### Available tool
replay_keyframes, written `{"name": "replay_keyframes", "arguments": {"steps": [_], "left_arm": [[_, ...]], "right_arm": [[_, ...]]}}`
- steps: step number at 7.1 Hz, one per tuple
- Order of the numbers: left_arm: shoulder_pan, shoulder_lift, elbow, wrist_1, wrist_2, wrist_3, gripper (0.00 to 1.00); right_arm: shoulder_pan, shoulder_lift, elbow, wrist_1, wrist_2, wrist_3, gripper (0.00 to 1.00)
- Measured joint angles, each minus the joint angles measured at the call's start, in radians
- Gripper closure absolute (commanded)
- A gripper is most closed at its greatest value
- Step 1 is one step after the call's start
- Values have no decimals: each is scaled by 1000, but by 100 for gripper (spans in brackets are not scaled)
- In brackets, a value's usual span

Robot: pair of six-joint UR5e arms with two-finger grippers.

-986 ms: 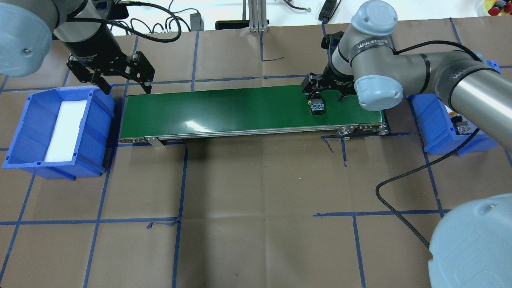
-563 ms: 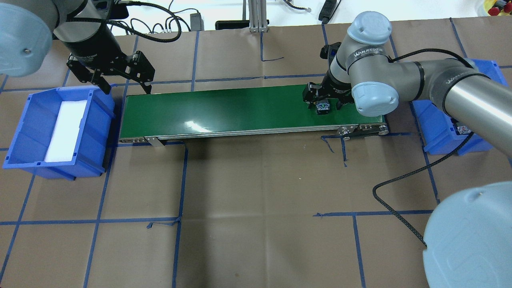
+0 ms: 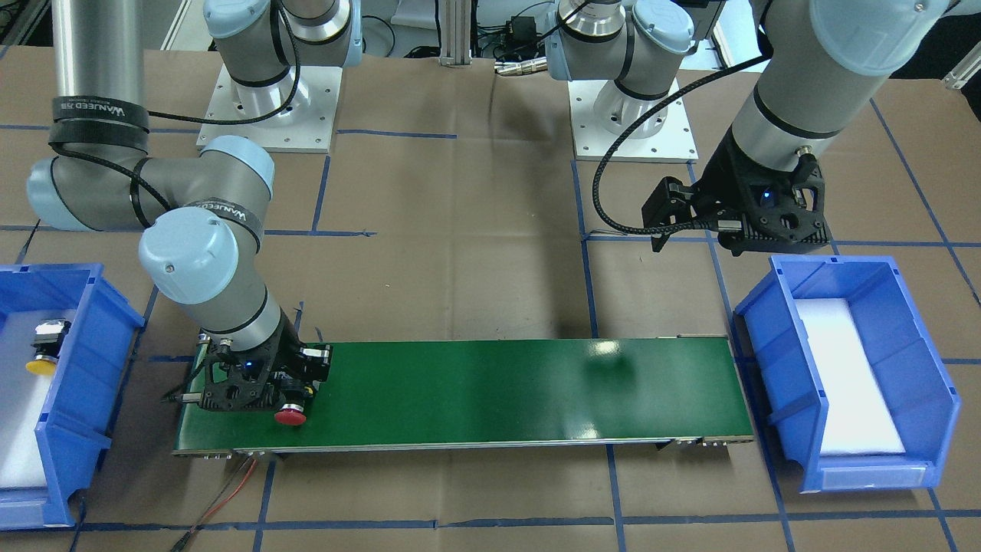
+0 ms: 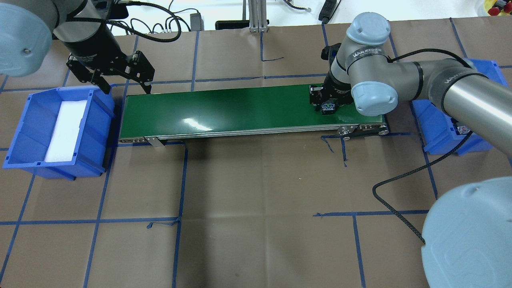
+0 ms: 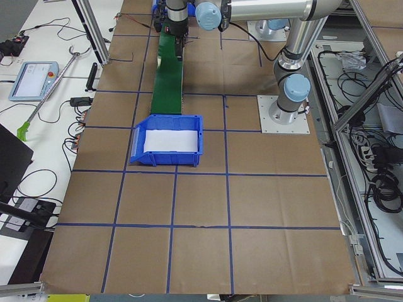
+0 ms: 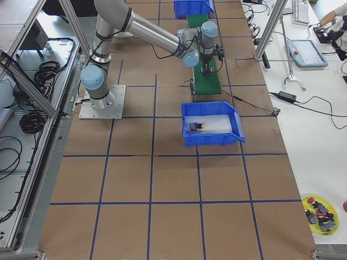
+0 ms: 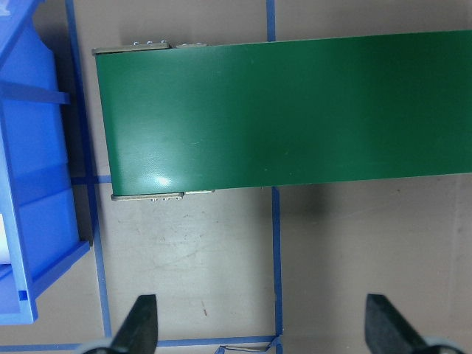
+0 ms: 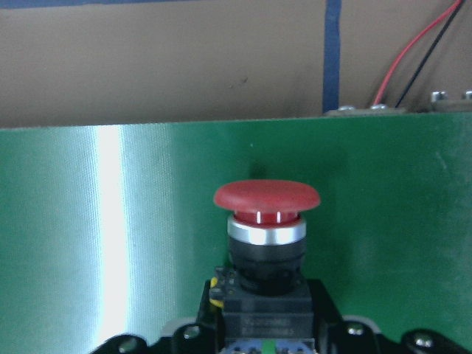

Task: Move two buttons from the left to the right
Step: 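Grasp the red button on the belt with the right gripper and lift, then lower the red button into the bin beside the yellow one and release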

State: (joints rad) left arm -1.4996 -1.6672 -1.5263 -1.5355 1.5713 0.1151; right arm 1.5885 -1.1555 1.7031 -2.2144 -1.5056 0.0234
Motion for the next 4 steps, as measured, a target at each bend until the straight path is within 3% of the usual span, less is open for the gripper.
{"name": "replay_keyframes", "arguments": {"steps": [2, 4], "left_arm": [[0, 0, 0, 0, 0, 0, 0], [1, 0, 0, 0, 0, 0, 0]], "right_arm": [[-65, -65, -16, 16, -47, -60, 95], [-217, -164, -43, 89, -50, -172, 95]]}}
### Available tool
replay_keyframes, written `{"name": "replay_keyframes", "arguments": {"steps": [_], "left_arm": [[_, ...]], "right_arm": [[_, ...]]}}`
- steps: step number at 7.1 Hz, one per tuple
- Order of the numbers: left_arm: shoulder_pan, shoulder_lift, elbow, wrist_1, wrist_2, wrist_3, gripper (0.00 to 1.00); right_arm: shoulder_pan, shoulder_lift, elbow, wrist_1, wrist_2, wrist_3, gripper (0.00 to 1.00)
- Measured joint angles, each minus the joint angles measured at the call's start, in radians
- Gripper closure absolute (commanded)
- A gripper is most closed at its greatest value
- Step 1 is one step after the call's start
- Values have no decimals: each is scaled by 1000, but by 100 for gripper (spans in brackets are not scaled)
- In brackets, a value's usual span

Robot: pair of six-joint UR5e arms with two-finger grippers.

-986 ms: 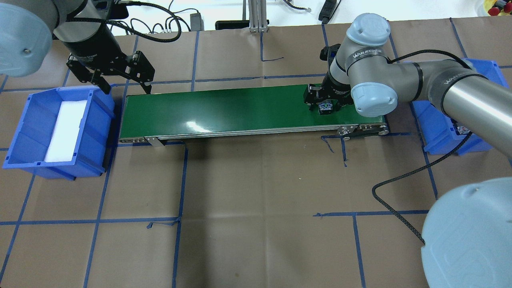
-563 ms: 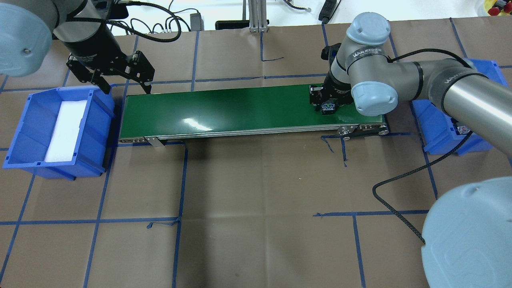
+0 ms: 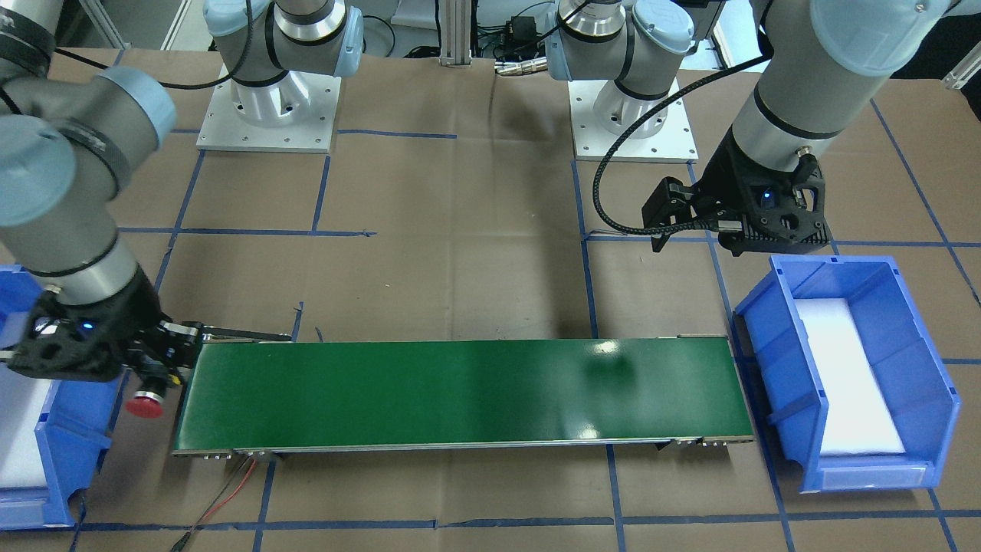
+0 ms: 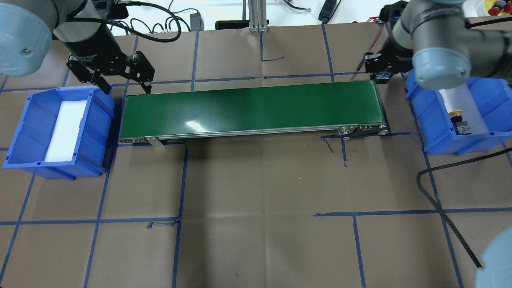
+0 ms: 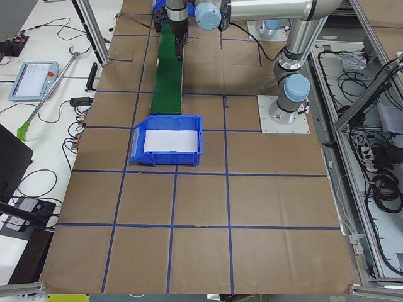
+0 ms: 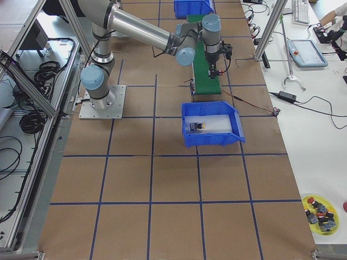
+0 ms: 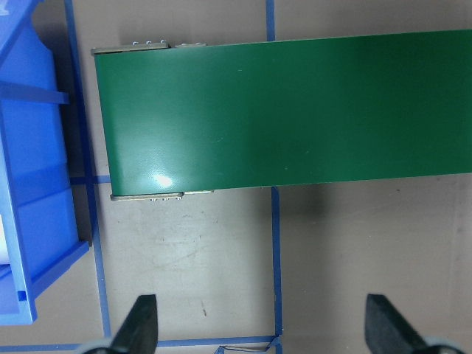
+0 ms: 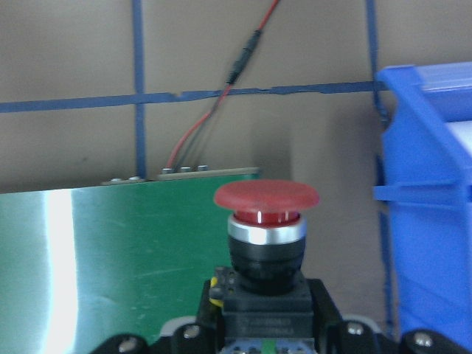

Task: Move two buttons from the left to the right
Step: 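Lower the red button into the bin beside the yellow one and release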

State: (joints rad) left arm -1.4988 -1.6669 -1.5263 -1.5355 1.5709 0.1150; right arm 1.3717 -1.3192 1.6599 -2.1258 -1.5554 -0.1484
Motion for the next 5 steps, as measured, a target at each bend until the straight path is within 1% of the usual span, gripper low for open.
{"name": "replay_keyframes", "arguments": {"steps": [1, 2, 3, 5], "left_arm": [[0, 0, 0, 0, 0, 0, 0], [0, 1, 0, 0, 0, 0, 0], [0, 1, 0, 0, 0, 0, 0], [0, 0, 0, 0, 0, 0, 0]], "right_arm": [[-92, -23, -46, 49, -1, -135, 95], [-181, -17, -100, 93, -5, -286, 95], [-250, 15, -136, 117, -6, -399, 95], [-299, 126, -161, 110, -3, -470, 95]]}}
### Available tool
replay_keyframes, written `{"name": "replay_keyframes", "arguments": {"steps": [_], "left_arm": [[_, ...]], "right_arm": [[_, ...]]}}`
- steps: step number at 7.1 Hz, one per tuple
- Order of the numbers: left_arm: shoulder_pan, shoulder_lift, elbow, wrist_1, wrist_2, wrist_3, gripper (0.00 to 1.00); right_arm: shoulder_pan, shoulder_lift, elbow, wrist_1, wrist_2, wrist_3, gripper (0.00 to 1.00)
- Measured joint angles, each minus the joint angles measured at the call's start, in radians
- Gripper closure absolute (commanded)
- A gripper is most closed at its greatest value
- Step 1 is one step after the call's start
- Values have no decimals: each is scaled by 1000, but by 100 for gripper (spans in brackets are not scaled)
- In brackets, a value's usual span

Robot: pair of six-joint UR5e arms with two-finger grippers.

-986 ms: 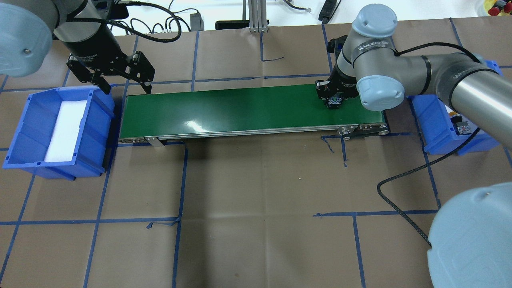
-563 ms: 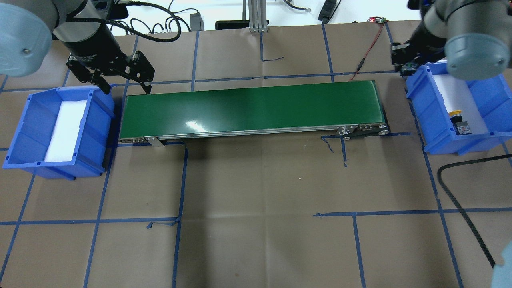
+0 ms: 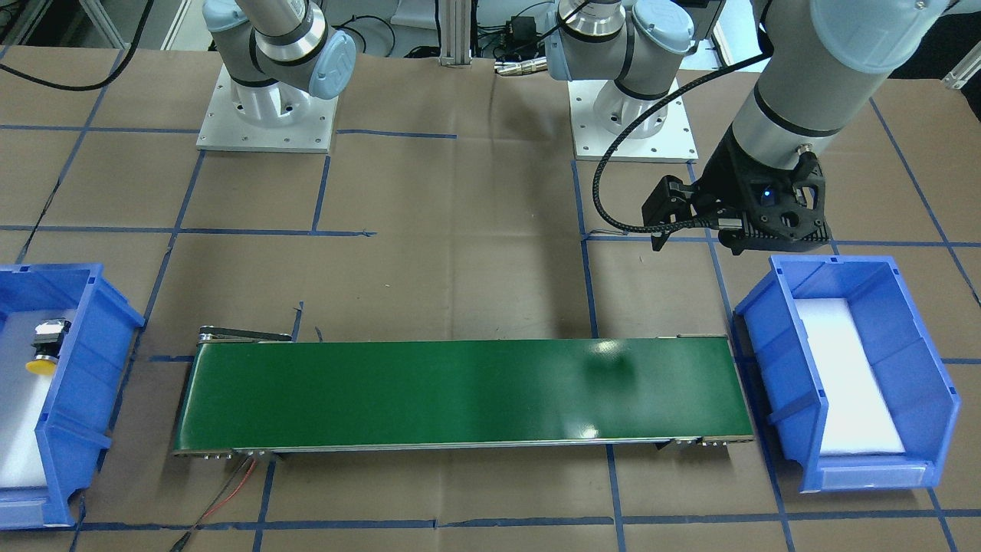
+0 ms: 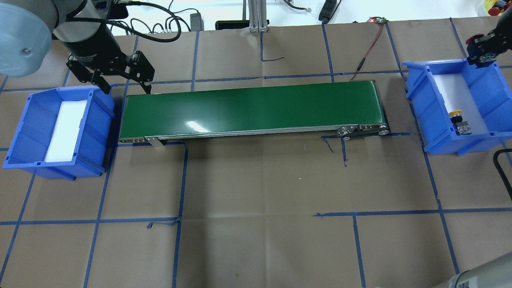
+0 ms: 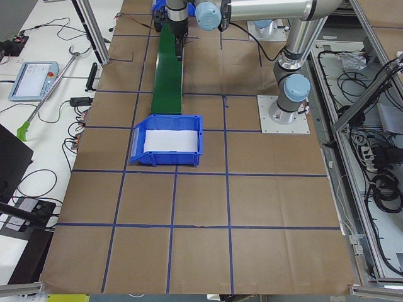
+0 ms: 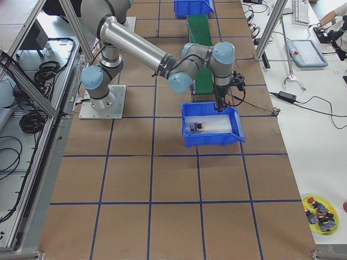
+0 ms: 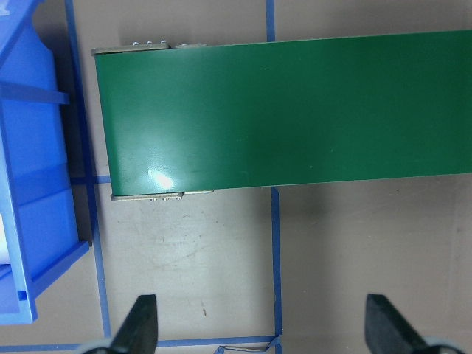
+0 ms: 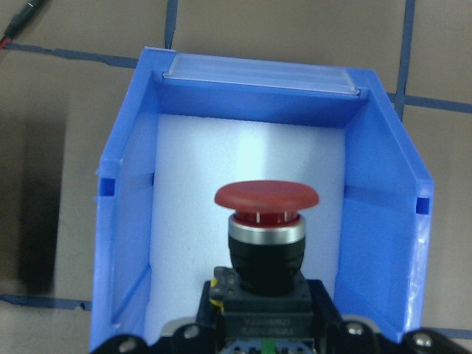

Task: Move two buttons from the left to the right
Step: 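Lower the red button into the bin beside the yellow one and release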

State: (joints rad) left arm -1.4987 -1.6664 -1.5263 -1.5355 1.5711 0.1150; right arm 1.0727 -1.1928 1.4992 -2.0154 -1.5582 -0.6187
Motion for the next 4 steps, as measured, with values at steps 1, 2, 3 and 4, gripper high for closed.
{"name": "replay_keyframes", "arguments": {"steps": [1, 2, 3, 4], "left_arm": [[0, -1, 0, 0, 1, 0, 0], [0, -1, 0, 0, 1, 0, 0], [0, 0, 0, 0, 1, 0, 0], [0, -1, 0, 0, 1, 0, 0]], "right_arm": [[-4, 58, -3, -38, 3, -7, 95], [-5, 107, -2, -78, 4, -12, 95], [-5, 146, -1, -97, 4, -12, 95], [-5, 174, 0, -104, 4, -9, 95]]}}
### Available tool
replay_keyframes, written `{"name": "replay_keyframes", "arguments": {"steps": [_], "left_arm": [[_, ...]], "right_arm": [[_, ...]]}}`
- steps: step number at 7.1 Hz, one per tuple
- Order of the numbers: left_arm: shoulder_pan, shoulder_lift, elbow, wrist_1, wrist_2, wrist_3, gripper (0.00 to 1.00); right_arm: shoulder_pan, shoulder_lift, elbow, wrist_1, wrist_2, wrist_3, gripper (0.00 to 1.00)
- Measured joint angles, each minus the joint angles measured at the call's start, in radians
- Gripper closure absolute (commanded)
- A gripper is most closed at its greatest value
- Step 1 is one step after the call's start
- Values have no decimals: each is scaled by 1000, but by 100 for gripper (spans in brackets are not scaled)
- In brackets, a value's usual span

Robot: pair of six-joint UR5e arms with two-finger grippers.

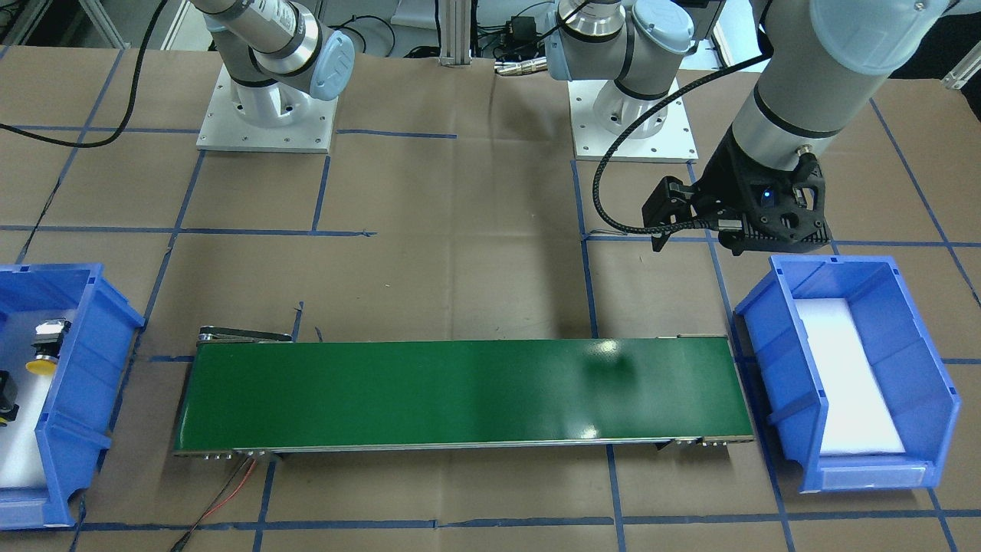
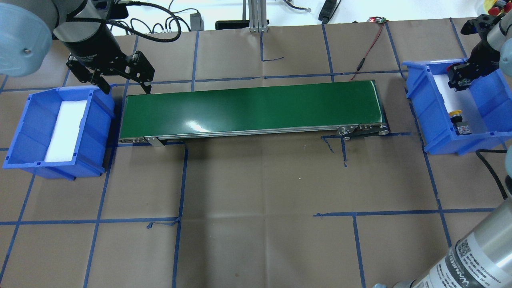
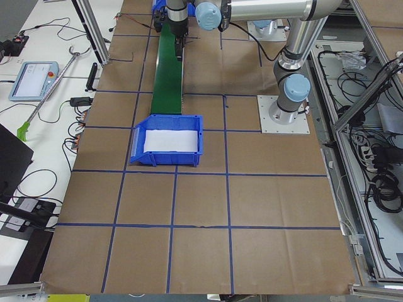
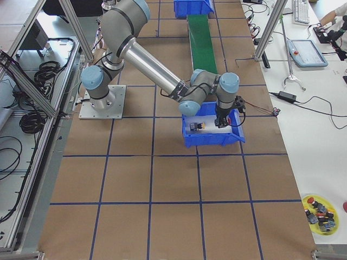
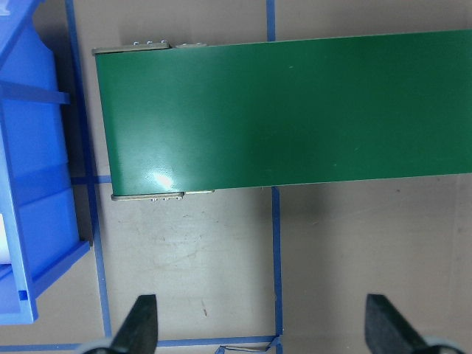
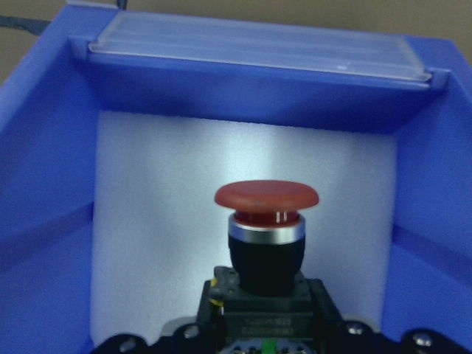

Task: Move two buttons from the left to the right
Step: 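Lower the red button into the bin beside the yellow one and release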

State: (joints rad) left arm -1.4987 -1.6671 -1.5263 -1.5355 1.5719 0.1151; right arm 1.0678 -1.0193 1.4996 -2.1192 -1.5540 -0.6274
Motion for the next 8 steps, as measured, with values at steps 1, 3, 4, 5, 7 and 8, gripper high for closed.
{"name": "replay_keyframes", "arguments": {"steps": [1, 3, 4, 5, 7, 8], "left_arm": [[0, 0, 0, 0, 0, 0, 0], [0, 0, 0, 0, -1, 0, 0], [0, 0, 0, 0, -1, -1, 0], [0, 0, 0, 0, -1, 0, 0], [0, 0, 0, 0, -1, 0, 0], [0, 0, 0, 0, -1, 0, 0]], "right_arm": [[0, 17, 5, -2, -1, 4, 93], [1, 32, 15, -2, -3, 8, 6], [0, 39, 14, -2, 1, 9, 1], [0, 42, 12, 0, 23, 8, 0], [0, 32, 5, 8, 65, 8, 0], [1, 22, 1, 10, 69, 8, 0]]}}
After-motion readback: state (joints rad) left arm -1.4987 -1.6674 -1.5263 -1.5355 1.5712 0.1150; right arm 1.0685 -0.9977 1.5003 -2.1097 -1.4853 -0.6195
